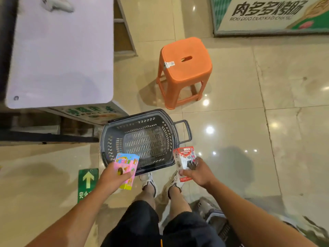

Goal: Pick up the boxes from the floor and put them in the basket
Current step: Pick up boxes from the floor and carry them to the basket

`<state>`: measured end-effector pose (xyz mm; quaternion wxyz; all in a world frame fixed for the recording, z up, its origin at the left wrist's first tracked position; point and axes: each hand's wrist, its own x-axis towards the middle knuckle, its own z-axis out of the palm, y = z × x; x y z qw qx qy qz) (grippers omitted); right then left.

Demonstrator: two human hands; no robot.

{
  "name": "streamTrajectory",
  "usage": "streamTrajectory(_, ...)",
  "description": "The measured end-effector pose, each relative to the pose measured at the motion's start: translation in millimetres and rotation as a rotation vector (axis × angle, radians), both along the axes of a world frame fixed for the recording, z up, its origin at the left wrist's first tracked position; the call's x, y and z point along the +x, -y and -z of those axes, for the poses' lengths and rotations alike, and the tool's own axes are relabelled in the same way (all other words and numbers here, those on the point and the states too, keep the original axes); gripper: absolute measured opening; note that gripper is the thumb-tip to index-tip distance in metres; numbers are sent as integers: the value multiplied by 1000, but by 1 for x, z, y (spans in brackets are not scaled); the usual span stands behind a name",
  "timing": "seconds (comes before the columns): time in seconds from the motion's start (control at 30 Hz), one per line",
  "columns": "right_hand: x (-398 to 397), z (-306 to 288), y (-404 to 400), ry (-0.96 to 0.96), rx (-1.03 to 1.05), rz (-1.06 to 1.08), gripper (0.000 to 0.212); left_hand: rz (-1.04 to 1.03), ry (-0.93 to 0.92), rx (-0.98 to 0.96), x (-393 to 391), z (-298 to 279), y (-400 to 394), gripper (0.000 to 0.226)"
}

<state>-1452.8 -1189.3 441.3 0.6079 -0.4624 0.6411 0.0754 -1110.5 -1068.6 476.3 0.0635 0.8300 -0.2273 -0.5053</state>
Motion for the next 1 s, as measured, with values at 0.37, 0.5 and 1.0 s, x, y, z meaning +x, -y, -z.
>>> streamTrajectory(0.37, 85, 55, 45, 73, 214, 131, 59, -409, -170, 85, -35, 72, 81, 28)
streamTrajectory(0.5, 122, 117, 54, 21, 312, 282, 66, -550, -256, 193, -29, 133, 107, 38)
streamTrajectory(1.0, 189, 411, 65, -135, 349, 353, 60, -619, -272, 369, -36, 430, 145, 53)
